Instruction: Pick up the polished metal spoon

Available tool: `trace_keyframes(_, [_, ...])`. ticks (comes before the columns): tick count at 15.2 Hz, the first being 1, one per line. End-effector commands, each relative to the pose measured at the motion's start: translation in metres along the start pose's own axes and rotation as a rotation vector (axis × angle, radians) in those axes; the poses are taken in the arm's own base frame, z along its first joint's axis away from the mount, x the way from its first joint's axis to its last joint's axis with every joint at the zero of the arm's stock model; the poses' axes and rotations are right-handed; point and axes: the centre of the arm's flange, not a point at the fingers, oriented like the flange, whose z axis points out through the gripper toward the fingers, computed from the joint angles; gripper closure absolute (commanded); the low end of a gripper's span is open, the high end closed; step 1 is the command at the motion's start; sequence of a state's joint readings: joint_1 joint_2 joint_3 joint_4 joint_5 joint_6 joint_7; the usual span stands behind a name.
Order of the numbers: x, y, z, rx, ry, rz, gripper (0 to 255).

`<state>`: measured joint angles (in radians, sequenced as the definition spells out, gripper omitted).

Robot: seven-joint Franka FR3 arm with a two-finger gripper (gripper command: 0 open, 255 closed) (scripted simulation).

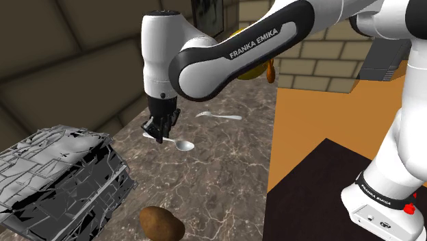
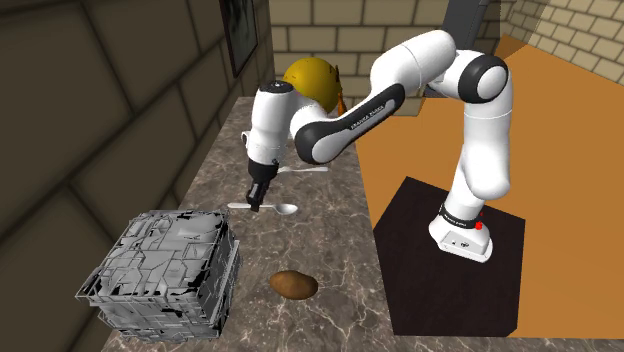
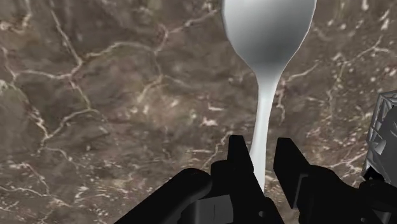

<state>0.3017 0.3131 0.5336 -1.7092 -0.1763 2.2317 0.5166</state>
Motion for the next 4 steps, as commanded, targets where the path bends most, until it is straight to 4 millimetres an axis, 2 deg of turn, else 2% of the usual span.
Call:
trace_keyframes(1, [0.0022,-0.0015,-0.0088,0.000,0.000,0.000,255])
trace_keyframes(4, [0.0035,-0.0022,-0.0147,0.000,0.000,0.000,255])
